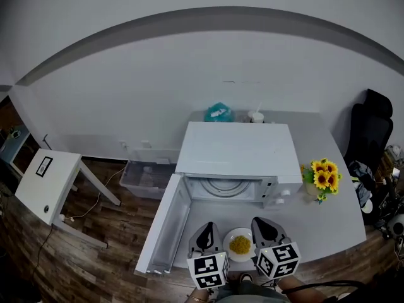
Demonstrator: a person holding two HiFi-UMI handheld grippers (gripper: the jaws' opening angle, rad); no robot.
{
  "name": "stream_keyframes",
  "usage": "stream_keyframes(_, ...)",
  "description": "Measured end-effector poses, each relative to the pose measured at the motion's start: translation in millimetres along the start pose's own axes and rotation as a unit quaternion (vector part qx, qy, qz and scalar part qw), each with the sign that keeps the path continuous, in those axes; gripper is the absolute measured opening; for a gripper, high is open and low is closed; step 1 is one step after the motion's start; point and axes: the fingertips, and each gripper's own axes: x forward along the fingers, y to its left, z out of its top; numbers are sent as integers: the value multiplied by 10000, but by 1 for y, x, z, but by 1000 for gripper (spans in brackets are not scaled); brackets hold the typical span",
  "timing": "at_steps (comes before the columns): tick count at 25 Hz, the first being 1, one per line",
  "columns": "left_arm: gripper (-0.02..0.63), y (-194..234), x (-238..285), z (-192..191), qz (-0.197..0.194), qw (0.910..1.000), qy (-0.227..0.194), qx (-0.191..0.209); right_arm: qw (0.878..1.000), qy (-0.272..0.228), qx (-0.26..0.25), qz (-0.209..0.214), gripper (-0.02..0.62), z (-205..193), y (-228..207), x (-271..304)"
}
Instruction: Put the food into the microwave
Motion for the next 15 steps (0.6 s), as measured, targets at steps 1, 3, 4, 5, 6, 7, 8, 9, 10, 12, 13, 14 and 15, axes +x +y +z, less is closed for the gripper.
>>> stream_keyframes(1,-3,-2,0,-3,-10,10000,40,25,10000,-15,-11,6,15,1,0,1)
stream_keyframes(3,-3,-5,2,-7,-35,9999,100,54,10000,-2,28,12,15,-1,-2,4)
stream_keyframes(4,-3,-6,3,-7,-46,9999,108,24,10000,19,55,31,15,-3,-2,6)
stream_keyframes(5,-3,-6,3,-8,-54,9999,111,-23,10000,47,52,56,15,-5,-2,8)
stream_keyframes(6,-3,-7,3,-10,-53,9999,123,-66,9999,82,23,78,15,-8,-2,10)
stream_keyframes(7,-3,-8,3,-13,-46,9998,154,-90,9999,113,-1,94,15,-11,-2,10)
stream_keyframes(8,-3,-9,4,-17,-39,9997,201,-97,9999,132,-1,104,15,-13,-2,11)
stream_keyframes(9,-3,-10,4,-21,-37,9996,254,-96,9998,148,16,111,15,-15,-3,12)
stream_keyframes(10,-3,-11,5,-25,-42,9995,311,-92,9998,171,31,118,17,-18,-4,13)
stream_keyframes(12,-3,-14,7,-34,-50,9990,445,-98,9995,253,59,159,17,-25,-7,15)
stream_keyframes(13,-3,-16,8,-40,-51,9986,522,-114,9993,313,87,176,17,-30,-9,15)
stream_keyframes(14,-3,-17,8,-46,-48,9981,603,-134,9990,381,124,177,18,-36,-12,16)
stream_keyframes(15,-3,-17,9,-52,-39,9975,688,-153,9987,448,170,162,18,-42,-16,16)
